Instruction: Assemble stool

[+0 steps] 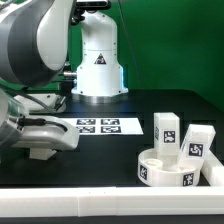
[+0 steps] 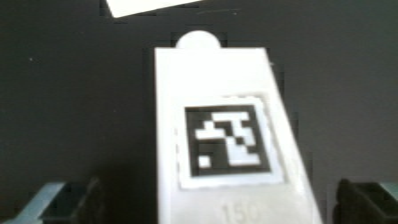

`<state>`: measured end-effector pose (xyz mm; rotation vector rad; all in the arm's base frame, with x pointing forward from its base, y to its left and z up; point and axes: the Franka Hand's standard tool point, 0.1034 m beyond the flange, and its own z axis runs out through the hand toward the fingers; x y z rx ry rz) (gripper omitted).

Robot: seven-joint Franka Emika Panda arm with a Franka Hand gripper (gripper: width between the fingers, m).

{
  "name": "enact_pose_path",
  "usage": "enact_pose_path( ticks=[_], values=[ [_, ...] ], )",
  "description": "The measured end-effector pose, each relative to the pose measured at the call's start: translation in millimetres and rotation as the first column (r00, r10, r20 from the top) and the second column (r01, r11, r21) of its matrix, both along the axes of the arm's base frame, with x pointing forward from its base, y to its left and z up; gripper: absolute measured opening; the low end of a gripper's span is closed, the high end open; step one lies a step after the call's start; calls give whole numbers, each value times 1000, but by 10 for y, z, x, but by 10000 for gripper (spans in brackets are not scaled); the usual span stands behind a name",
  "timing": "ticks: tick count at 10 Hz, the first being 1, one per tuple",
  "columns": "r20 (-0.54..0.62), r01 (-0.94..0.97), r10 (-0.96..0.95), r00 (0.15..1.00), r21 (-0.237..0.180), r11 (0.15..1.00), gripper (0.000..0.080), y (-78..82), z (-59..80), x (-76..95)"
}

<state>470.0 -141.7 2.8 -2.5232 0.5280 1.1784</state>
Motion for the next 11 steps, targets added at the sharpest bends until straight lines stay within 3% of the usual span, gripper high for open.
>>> enact_pose_path(
  ticks=[2,3,4,5,6,8,10,11],
  values=[
    [5,-2,2,1000,-3,1000,414,3,-7,13],
    [7,-3,3,1000,-3,1000,414,6,-8,21],
    [9,-4,4,1000,-4,1000,335,5,-6,28],
    [17,-8,8,1000,-6,1000,335,6,15,62],
    [33,-15,15,999,-7,1000,335,30,98,135],
    [53,-30,30,998,0,1000,335,219,451,328],
    [34,-1,2,999,-29,1000,337,524,833,564],
    [30,32,-30,999,-59,998,337,627,891,641]
  ],
)
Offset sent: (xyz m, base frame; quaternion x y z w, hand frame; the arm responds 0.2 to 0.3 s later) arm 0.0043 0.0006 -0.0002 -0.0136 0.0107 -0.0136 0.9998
